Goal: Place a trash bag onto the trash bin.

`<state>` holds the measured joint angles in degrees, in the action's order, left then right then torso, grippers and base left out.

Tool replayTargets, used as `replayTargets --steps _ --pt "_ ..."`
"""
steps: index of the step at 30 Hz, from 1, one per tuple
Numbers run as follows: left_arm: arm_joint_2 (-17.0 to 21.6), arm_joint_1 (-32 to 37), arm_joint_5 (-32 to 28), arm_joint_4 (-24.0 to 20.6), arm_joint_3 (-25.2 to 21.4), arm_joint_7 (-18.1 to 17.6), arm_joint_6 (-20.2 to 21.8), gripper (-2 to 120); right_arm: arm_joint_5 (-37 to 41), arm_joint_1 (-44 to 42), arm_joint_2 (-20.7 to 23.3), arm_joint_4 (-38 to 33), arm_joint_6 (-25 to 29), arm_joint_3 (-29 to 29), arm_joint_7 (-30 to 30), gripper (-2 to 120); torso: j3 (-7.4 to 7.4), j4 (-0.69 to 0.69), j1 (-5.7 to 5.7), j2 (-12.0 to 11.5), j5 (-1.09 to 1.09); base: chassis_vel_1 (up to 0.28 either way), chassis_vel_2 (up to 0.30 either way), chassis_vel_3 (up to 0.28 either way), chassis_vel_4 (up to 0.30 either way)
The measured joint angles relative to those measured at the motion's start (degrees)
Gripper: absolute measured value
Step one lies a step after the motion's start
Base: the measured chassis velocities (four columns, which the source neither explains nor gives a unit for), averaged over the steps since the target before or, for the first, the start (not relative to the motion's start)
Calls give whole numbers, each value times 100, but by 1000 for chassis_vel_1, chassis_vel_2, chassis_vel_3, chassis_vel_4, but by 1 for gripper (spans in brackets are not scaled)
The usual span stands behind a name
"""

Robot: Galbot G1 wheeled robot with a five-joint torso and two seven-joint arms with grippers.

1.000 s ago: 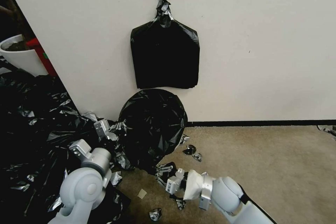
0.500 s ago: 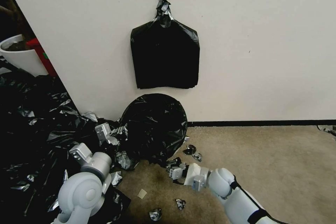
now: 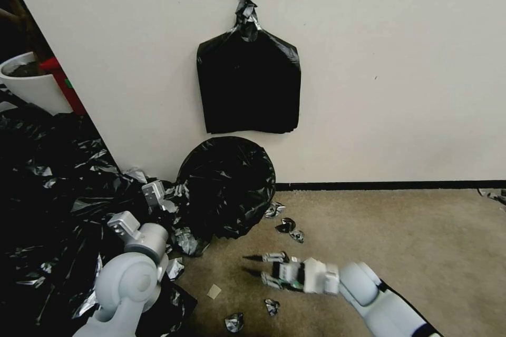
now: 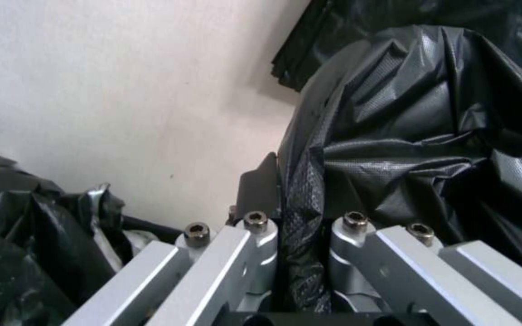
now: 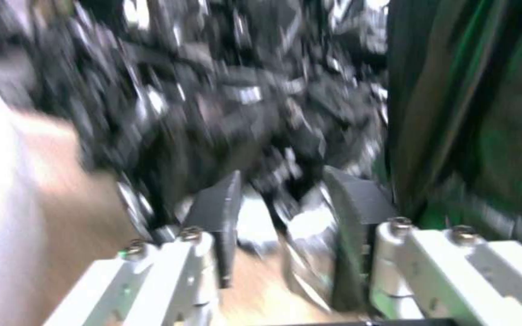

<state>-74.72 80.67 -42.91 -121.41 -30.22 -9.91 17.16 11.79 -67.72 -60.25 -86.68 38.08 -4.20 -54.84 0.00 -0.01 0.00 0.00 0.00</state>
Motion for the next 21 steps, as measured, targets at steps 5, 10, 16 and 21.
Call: replayTargets --steps 5,10,16,21 --pt "-46 93 390 236 150 151 -417 6 2018 -147 192 -1235 -798 56 -208 43 0 2 0 0 0 0 0 0 0" --pt "-252 279 610 420 325 245 -947 6 2854 -191 -22 -2202 -1269 463 1575 24 0 2 0 0 -1 0 0 0 0" --pt "-430 490 877 520 467 520 -1487 6 2351 -69 -360 -2580 -1909 1341 4480 6 0 2 -1 0 -1 0 0 0 0" --pt "-474 652 1524 724 539 1090 -2172 6 2276 190 -918 -2600 -3018 1918 7227 0 0 2 0 0 0 0 0 0 0"
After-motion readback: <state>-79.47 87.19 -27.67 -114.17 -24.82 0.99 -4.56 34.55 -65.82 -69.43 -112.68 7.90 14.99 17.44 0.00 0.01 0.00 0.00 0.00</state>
